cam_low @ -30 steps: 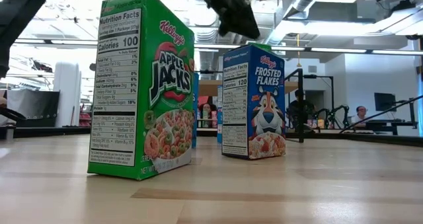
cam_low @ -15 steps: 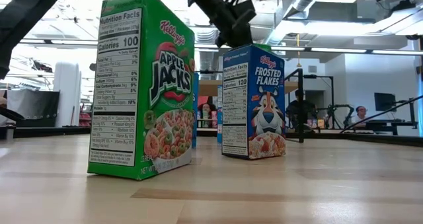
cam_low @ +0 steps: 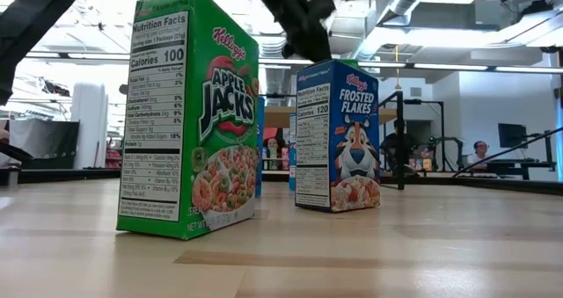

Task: Stack cereal on shelf
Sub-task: Put the top green cereal box aligned with the other green cereal box on the shelf, then put the green cereal box aligned with the other green cereal boxes on the shelf

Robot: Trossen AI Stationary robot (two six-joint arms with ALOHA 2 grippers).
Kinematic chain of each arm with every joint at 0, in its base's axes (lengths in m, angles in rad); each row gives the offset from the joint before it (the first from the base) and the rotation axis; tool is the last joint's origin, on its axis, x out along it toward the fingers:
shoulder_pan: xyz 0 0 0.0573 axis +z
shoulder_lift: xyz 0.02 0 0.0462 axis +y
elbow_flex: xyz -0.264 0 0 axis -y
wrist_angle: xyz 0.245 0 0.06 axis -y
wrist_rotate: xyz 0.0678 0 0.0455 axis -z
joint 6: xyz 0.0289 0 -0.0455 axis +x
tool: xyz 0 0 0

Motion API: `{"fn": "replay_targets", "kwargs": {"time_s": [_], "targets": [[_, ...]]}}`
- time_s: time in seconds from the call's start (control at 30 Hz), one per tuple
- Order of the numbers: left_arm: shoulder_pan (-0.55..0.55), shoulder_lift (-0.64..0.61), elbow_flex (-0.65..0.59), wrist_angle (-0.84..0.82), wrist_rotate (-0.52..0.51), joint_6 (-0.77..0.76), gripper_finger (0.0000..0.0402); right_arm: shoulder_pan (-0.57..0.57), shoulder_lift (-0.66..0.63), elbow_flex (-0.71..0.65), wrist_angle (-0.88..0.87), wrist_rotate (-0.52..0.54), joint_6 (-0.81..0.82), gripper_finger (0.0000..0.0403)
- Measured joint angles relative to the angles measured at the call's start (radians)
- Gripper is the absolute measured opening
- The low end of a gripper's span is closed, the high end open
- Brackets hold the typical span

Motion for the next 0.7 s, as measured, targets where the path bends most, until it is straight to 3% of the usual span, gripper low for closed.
{"fn": "replay_targets", "kwargs": {"time_s": [0.1, 0.2, 0.47, 0.6, 0.7], "targets": [[-0.021, -0.002, 0.127, -0.22, 0.046, 0.026, 0.0012, 0.0, 0.0, 0.0, 0.0, 0.0, 0.0, 0.0286], [-0.058, -0.006, 0.252, -0.48, 0.066, 0.021, 0.0049, 0.0, 0.0, 0.0, 0.0, 0.0, -0.003, 0.0286], [-0.234, -0.186, 0.11, -0.797, 0.263, -0.252, 0.0226, 0.0, 0.0, 0.0, 0.0, -0.002, -0.016, 0.0286], [-0.375, -0.198, 0.091, -0.804, 0.122, -0.434, 0.0296, 0.0, 0.0, 0.0, -0.001, -0.003, -0.02, 0.0286], [-0.468, -0.195, 0.091, -0.793, -0.013, -0.586, 0.0327, 0.0, 0.0, 0.0, -0.001, -0.003, -0.026, 0.0286]]}}
